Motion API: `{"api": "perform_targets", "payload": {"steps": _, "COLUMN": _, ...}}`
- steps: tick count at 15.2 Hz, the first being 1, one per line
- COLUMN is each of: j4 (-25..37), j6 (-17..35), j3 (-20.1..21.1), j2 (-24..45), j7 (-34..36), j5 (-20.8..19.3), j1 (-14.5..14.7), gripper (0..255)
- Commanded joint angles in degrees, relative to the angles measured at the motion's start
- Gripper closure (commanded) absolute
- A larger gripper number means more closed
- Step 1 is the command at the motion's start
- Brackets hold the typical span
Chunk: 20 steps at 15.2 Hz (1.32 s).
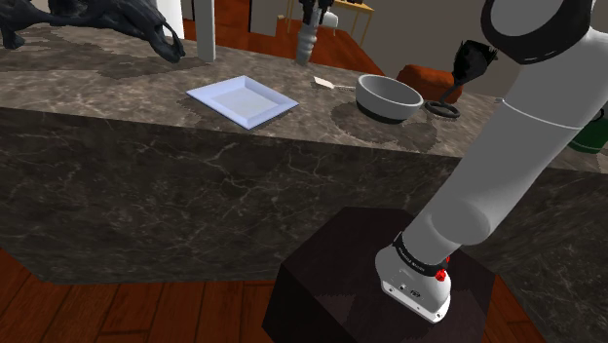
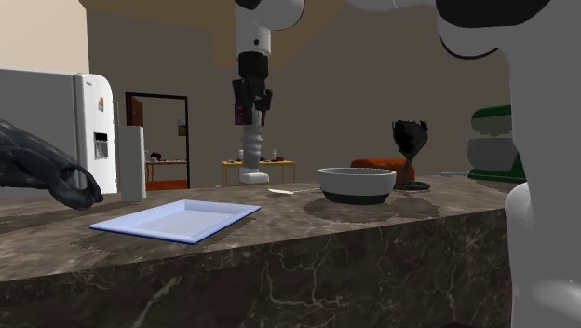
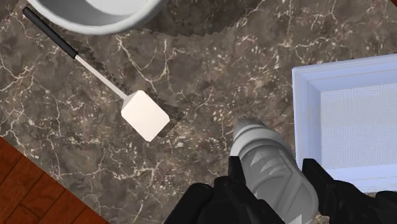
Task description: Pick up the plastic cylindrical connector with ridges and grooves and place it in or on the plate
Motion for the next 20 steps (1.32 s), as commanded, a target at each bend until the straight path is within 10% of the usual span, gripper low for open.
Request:
{"api": "perform_targets", "payload": {"steps": 1, "j4": 1.29, "j6": -0.98, "j3": 1.14, "j2": 0.34, "j7": 2.61, "j5": -0.07, "j1": 1.41, "gripper": 255}}
{"api": "perform_targets", "payload": {"steps": 14, "j4": 19.91, "j6": -9.64, "j3": 8.31, "j2": 10.52, "j7": 19.91, "j5": -1.23, "j1": 12.03, "gripper": 255}}
{"api": "perform_targets", "payload": {"steps": 20, "j4": 9.01, "j6": -2.77, "j3": 8.26, "j2": 6.50, "j7": 19.93, "j5": -1.02, "j1": 11.85, "gripper": 255}}
